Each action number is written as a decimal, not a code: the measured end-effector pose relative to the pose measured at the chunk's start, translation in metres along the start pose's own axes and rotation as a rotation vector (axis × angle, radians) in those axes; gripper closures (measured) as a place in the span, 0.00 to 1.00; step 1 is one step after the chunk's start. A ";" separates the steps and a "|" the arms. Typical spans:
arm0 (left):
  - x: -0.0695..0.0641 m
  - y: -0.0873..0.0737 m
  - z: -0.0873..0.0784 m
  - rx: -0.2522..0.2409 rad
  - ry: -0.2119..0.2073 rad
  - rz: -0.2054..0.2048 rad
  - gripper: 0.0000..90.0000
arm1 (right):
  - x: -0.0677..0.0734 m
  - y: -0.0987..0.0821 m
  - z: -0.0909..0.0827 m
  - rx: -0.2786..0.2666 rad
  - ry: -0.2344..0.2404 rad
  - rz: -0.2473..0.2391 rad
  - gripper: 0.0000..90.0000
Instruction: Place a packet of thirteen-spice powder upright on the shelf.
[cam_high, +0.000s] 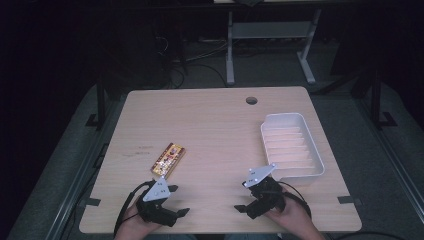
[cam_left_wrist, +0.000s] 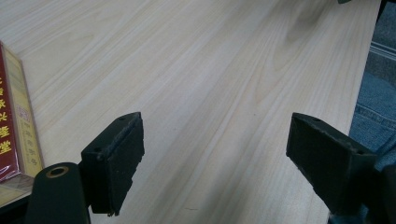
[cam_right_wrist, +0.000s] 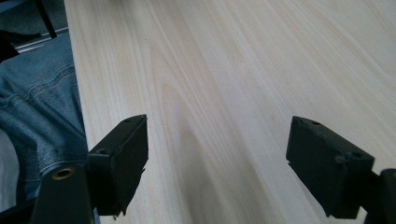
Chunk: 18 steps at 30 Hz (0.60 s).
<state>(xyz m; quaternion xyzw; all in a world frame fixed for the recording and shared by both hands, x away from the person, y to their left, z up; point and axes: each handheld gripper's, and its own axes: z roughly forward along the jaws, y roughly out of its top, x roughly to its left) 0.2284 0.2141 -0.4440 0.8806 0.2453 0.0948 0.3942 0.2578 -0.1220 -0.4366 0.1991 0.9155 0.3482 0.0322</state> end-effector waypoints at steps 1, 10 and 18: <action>0.001 0.000 0.000 0.003 -0.003 0.000 0.21 | 0.000 0.000 0.000 0.000 0.001 0.001 0.22; 0.002 0.000 0.000 -0.009 -0.004 -0.005 0.22 | 0.001 -0.001 0.004 0.018 0.004 -0.005 0.23; 0.004 -0.001 -0.001 -0.008 0.015 -0.003 0.22 | 0.003 0.000 0.004 0.022 0.003 -0.013 0.23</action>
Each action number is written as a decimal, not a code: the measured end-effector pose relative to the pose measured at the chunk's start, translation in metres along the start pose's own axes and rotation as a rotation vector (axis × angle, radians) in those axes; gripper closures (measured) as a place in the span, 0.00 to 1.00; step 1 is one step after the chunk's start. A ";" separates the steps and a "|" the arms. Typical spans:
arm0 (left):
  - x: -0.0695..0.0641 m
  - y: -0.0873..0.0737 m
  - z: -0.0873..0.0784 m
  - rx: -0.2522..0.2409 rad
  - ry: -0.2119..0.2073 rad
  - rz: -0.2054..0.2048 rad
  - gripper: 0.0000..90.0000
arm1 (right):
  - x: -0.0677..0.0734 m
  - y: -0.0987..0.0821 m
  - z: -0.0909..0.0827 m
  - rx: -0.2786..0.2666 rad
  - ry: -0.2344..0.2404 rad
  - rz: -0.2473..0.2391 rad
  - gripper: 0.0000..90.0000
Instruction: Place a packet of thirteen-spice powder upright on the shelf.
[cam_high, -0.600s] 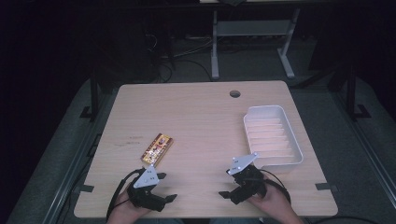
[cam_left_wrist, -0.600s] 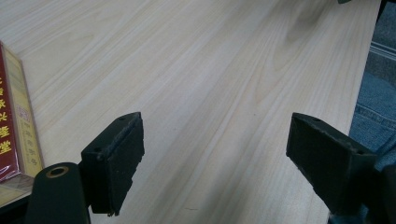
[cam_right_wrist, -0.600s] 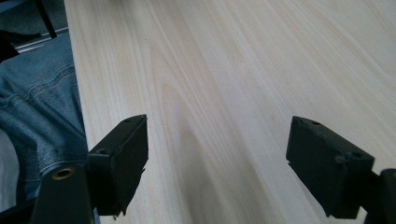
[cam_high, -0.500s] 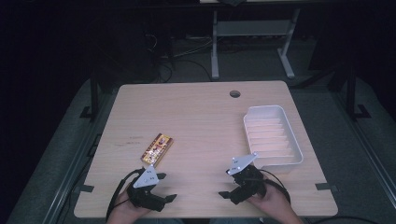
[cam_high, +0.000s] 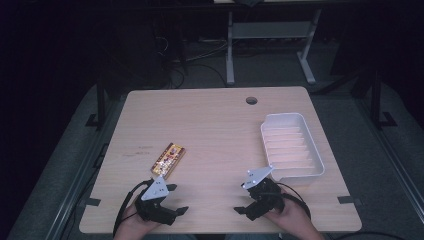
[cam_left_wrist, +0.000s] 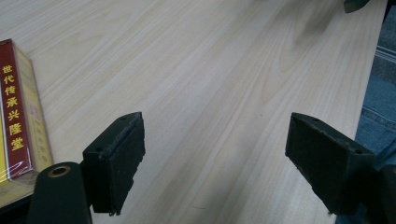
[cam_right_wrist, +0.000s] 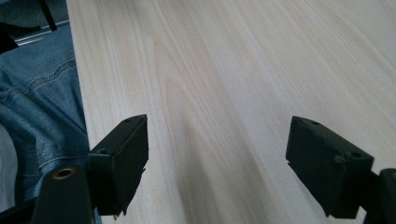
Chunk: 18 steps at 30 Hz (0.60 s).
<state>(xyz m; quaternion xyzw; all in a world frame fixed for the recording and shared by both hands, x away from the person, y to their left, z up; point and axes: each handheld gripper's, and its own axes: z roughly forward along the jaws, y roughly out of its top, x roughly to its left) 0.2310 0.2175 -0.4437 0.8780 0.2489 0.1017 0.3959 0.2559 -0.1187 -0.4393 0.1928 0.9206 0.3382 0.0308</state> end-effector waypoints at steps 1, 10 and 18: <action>0.000 0.000 0.000 0.000 0.001 0.001 0.22 | 0.000 0.000 0.000 0.000 0.000 0.000 0.23; 0.007 0.003 -0.007 -0.029 0.012 -0.020 0.21 | 0.001 0.001 0.002 0.006 0.007 -0.008 0.23; 0.024 0.015 -0.017 -0.041 0.052 -0.043 0.21 | 0.001 0.000 0.001 0.006 0.008 -0.008 0.23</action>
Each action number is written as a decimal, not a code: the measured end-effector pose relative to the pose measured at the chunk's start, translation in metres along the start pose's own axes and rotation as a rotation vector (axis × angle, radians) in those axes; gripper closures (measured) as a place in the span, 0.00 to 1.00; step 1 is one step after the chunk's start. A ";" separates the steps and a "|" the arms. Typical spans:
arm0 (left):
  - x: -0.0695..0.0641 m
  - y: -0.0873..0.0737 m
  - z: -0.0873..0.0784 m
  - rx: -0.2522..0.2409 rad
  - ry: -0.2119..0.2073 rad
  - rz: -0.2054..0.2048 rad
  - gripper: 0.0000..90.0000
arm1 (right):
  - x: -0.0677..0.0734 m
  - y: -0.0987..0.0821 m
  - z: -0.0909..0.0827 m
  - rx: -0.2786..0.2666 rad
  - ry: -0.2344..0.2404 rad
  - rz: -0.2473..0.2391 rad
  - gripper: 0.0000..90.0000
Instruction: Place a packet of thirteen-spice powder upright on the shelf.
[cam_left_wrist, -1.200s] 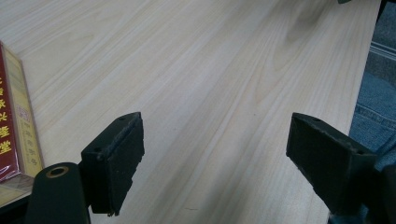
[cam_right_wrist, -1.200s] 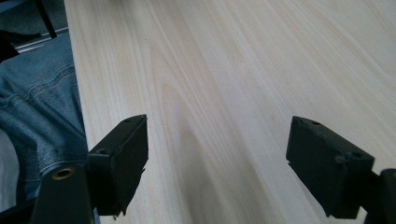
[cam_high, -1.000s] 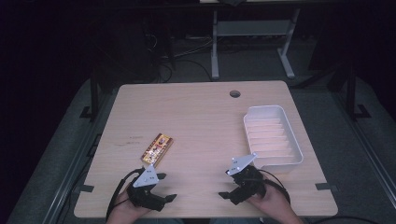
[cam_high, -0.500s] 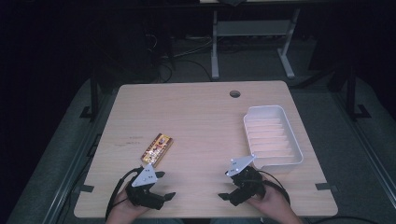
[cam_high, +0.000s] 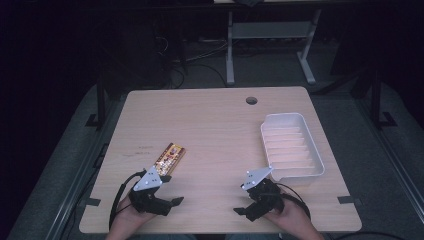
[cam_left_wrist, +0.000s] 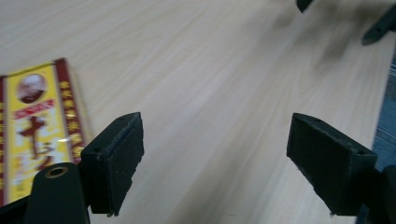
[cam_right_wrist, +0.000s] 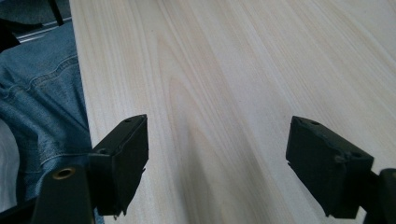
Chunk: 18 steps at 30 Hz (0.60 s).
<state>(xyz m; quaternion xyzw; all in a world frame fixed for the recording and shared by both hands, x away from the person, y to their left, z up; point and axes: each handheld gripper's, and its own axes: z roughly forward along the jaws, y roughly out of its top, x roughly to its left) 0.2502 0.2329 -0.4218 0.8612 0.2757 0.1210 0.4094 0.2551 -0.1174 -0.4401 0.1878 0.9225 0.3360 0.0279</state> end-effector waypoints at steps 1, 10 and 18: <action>0.002 0.001 -0.001 -0.006 0.010 -0.004 0.21 | 0.000 0.000 0.000 0.000 0.001 0.001 0.23; 0.030 0.009 -0.001 0.006 0.075 -0.056 0.21 | -0.001 0.000 0.000 0.001 0.004 0.005 0.23; 0.046 0.007 0.007 0.049 0.116 -0.088 0.22 | 0.000 0.000 -0.002 -0.005 0.004 0.003 0.23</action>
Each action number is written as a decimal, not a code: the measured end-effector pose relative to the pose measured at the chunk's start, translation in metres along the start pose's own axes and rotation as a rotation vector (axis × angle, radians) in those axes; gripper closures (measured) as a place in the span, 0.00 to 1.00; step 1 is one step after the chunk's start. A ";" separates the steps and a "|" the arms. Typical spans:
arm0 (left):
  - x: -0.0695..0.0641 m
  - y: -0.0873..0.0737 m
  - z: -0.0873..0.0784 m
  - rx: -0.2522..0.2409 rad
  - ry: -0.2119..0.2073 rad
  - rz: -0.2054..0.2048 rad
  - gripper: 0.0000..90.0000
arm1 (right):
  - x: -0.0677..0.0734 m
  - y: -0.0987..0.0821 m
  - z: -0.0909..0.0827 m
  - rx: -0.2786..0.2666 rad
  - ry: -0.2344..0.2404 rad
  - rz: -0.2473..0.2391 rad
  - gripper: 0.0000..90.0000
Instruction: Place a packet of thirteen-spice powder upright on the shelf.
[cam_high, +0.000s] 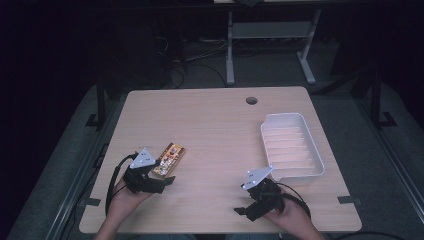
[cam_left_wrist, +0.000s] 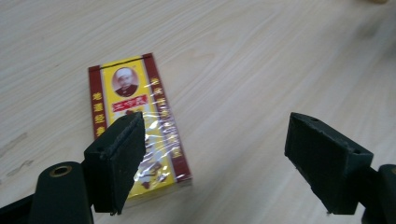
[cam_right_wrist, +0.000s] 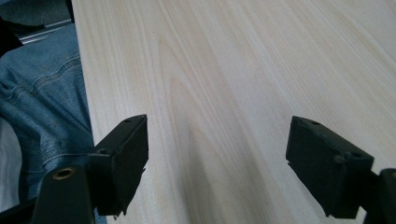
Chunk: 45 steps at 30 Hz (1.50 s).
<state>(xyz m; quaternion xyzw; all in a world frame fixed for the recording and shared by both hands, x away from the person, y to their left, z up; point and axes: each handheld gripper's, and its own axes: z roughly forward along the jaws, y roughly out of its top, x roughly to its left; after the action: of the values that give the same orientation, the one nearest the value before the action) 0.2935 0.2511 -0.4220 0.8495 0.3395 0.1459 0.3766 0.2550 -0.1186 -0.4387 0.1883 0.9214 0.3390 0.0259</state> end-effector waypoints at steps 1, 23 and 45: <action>0.002 0.000 0.002 0.004 0.006 -0.009 0.22 | 0.000 0.000 0.000 0.001 0.000 0.000 0.23; 0.025 0.002 0.031 0.127 0.101 -0.065 0.21 | 0.003 0.002 0.001 0.005 0.004 -0.012 0.23; 0.028 0.001 0.044 0.221 0.133 -0.072 0.34 | 0.007 0.007 0.002 -0.008 -0.002 -0.029 0.23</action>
<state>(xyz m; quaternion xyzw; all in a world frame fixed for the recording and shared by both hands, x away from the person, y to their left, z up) 0.3368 0.2461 -0.4514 0.8615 0.4081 0.1500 0.2623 0.2513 -0.1097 -0.4348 0.1750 0.9226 0.3422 0.0327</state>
